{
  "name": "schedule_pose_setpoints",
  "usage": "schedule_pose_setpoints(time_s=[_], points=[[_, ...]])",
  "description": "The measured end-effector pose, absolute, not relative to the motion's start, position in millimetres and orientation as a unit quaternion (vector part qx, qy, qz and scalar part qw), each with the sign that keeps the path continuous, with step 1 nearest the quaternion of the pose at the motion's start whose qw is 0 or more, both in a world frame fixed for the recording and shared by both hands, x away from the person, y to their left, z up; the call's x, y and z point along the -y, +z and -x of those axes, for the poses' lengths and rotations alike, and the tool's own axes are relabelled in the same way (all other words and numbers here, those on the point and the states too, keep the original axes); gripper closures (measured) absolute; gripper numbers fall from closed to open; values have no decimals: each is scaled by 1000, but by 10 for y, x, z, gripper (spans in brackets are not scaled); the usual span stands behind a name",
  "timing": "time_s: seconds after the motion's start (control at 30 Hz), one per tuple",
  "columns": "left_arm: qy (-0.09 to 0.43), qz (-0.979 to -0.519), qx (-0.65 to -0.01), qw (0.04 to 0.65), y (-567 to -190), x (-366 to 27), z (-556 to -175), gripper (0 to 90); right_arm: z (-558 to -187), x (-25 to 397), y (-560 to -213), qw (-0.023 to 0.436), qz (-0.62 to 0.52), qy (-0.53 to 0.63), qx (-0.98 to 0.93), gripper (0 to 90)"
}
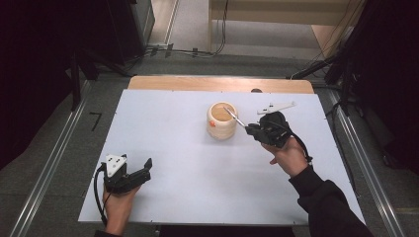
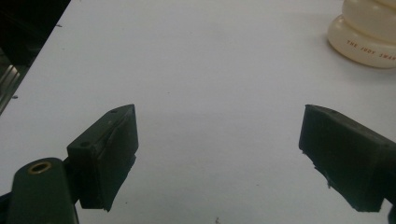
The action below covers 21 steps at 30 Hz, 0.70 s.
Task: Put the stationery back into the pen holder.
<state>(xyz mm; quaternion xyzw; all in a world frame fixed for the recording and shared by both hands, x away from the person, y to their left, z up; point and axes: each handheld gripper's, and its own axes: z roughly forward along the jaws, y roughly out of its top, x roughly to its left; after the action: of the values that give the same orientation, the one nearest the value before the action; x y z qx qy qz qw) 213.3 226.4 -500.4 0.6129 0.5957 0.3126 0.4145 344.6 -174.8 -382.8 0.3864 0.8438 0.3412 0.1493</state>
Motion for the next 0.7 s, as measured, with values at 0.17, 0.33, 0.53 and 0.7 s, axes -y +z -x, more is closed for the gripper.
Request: schedule_pose_setpoints(time_s=[0.17,0.33,0.53,0.7], points=[[313,-614,-596,413,-5003,-2262,-2135,127,-3492,1708,-3813,144,-384,336,-848,789],[312,-614,-595,414,-5006,-2264,-2137,127,-3541,1684,-3806,140,-382,333,-851,789],[311,-614,-595,415,-5008,-2261,-2141,127,-3605,1655,-3761,136,-379,327,-855,789],[311,-613,-597,414,-5009,-2265,-2141,127,-3649,1621,-3716,136,-376,321,-859,788]])
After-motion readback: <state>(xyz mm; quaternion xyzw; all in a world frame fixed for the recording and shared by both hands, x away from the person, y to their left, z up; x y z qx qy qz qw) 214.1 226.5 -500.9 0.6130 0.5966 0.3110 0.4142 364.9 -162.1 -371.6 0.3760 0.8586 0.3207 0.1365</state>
